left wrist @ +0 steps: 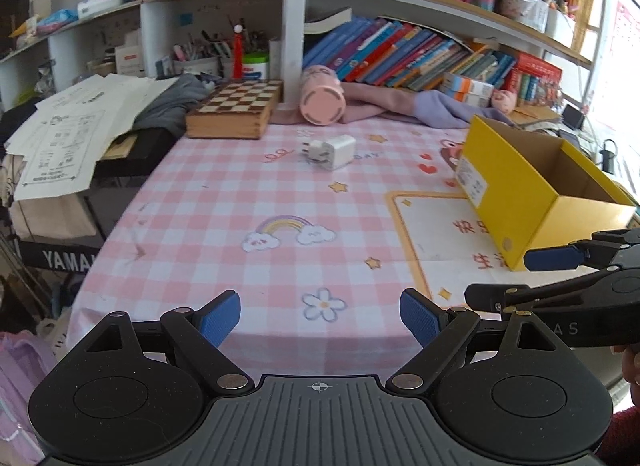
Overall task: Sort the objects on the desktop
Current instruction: 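Withdraw both open tools from the box toward the white charger, then lower the right tool over the white charger plug and close on it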
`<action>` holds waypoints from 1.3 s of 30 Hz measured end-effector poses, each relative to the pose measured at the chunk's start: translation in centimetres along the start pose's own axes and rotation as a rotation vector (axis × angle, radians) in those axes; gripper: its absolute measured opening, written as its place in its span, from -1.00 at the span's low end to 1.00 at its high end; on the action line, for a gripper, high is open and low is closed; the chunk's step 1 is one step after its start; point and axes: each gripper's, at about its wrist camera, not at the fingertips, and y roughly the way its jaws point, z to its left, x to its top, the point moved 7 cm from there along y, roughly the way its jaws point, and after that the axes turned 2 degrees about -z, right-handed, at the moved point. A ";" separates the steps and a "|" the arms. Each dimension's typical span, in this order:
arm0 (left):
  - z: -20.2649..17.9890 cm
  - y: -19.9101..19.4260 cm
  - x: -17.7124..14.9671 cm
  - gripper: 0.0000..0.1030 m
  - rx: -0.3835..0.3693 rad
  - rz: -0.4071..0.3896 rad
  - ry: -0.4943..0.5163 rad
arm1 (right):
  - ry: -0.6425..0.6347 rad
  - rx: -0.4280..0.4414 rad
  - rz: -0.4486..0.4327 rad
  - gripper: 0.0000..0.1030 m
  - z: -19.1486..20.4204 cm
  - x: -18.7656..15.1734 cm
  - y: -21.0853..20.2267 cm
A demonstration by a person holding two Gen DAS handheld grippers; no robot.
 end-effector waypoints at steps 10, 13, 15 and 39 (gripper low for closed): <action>1.8 4.4 4.3 0.73 0.042 -0.020 0.019 | 0.002 0.030 -0.039 0.38 -1.1 5.6 5.0; 2.4 6.2 6.1 0.73 0.059 -0.025 0.019 | 0.020 0.035 -0.052 0.38 -2.0 8.3 7.0; 2.9 7.2 7.1 0.73 0.073 -0.032 0.017 | 0.020 0.033 -0.062 0.38 -2.6 10.2 8.5; 4.0 17.7 10.8 0.73 0.113 0.055 0.064 | -0.038 0.130 0.140 0.34 -3.3 18.8 26.3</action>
